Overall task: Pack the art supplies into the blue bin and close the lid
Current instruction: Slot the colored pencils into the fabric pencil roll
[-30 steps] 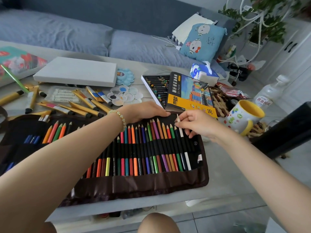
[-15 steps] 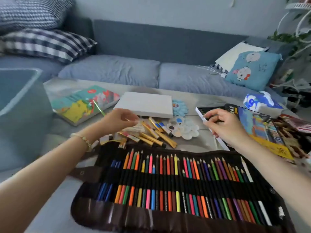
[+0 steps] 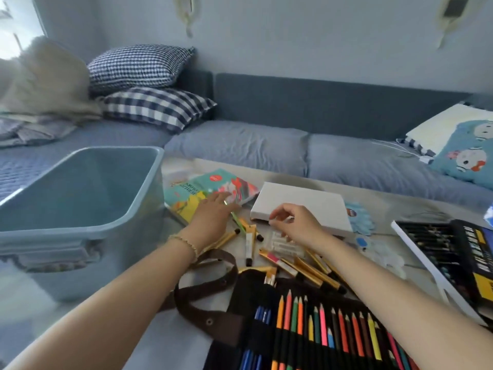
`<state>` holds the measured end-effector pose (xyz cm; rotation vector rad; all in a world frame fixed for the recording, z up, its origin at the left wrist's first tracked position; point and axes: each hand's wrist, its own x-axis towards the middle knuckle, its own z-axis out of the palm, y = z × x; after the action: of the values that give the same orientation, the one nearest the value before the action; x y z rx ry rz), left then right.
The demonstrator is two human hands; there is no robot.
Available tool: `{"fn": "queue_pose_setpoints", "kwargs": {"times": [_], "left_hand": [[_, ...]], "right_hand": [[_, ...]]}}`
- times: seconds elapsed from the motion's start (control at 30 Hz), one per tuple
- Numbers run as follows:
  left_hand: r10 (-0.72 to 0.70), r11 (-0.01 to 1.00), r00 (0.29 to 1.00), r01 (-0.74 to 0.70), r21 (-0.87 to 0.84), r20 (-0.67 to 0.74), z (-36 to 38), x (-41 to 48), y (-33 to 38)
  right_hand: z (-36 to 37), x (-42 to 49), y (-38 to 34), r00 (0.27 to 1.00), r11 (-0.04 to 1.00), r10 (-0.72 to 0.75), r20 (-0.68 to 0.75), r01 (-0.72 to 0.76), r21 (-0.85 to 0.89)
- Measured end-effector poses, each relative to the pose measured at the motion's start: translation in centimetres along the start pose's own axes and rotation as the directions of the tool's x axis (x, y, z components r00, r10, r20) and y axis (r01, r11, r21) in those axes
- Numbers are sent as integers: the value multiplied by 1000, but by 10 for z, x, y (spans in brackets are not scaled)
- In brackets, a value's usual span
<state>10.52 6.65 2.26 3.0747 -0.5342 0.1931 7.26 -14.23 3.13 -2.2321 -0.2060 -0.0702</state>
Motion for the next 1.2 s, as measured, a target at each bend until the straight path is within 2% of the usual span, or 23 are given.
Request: {"fn": "queue_pose_setpoints", "kwargs": {"times": [0.1,0.2,0.3,0.4,0.5,0.57,0.6,0.67,0.73,0.83,0.9,1.0,1.1,1.13,1.2], "left_hand": [[101,961,993,-112,252,54,8,12,2],[108,945,994,-107,310,17,14,18,1],[21,958,999,-33,285,47,6,15,-1],[-56,974,997,44,223,48,-8,6,0],[-75,986,992,88,140,-100,-27,-6,4],[-108,986,976,81,-145,-187,-38,-15,13],[-118,941,977,53,-333,-178,-43,-20,24],[-44,815,989,-48,-577,-144,-52,-27,52],[67,707,989,-138,-694,-129,-56,-32,87],[164,554,980,-183,-812,-109,-52,-36,143],[226,474,968,-205,-856,-106,-47,-39,183],[347,368,933,-226,-902,-93,-38,-40,237],[480,357,874,-271,-894,-73,-26,-36,276],[526,382,850,-265,-886,-27,-20,-33,287],[624,507,774,-297,-809,106,-10,-29,303]], "right_hand": [[4,-2,1,1000,1000,14,7,-14,16],[1,-12,8,998,997,57,34,-59,41],[-5,-23,14,995,992,101,13,-102,69],[-12,-32,15,992,987,122,-24,-119,106],[-22,-40,14,990,973,138,-40,-127,195],[-30,-47,10,985,947,164,-47,-144,288],[-35,-52,6,981,921,185,-53,-155,356],[-47,-62,0,968,843,237,-75,-167,512],[-63,-77,-4,953,754,286,-103,-157,638],[-90,-109,4,926,650,348,-147,-125,749],[-108,-135,16,894,626,405,-193,-117,771],[-139,-175,39,833,643,473,-286,-104,759],[-171,-211,60,780,652,510,-363,-76,754],[-181,-221,67,764,648,520,-383,-60,759],[-200,-238,78,735,649,530,-423,-30,761]]}}
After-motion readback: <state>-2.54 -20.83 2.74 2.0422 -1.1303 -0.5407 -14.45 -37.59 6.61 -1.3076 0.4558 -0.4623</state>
